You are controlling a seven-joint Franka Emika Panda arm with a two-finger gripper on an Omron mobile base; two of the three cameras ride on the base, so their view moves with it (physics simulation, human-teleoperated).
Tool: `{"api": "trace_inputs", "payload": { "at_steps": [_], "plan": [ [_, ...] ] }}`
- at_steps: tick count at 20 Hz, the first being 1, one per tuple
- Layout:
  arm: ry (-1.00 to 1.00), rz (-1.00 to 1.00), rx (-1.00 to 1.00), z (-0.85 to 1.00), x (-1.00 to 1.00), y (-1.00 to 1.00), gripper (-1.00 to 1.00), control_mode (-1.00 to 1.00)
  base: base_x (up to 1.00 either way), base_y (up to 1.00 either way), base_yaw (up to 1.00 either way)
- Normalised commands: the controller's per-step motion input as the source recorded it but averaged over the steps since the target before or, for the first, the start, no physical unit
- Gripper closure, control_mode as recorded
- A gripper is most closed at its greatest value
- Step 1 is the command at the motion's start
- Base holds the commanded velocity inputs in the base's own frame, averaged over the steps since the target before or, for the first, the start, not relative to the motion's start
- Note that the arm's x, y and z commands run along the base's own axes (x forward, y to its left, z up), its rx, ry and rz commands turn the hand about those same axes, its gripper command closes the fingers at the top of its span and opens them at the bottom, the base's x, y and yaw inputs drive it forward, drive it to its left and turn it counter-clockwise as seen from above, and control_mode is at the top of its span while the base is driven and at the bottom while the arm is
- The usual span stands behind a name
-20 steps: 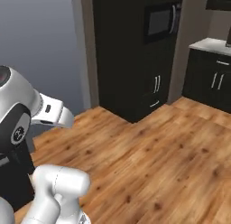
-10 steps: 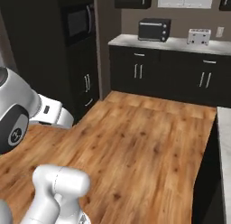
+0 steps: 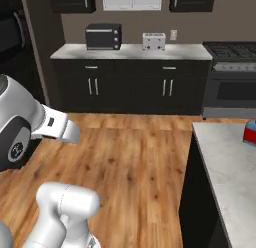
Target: Place the liquor on the top shelf of the fridge to keep it out of children's reach, and place the kiwi and avocado on lower shelves for easy access.
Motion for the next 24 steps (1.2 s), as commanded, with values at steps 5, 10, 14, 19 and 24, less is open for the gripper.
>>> {"api": "trace_inputs", "payload": {
  "at_steps": [5,10,14,19,24],
  "plan": [
    [0.0,0.0,0.0,0.0,0.0,0.0,-1.0,1.0,1.0,0.19,-0.46],
    [0.0,0.0,0.0,0.0,0.0,0.0,-1.0,1.0,0.92,0.05,-0.45],
    [0.0,0.0,0.0,0.0,0.0,0.0,-1.0,1.0,0.69,0.0,-0.41],
    [0.0,0.0,0.0,0.0,0.0,0.0,-1.0,1.0,0.45,0.0,-0.43],
    [0.0,0.0,0.0,0.0,0.0,0.0,-1.0,1.0,0.31,0.0,-0.48]
  ]
}}
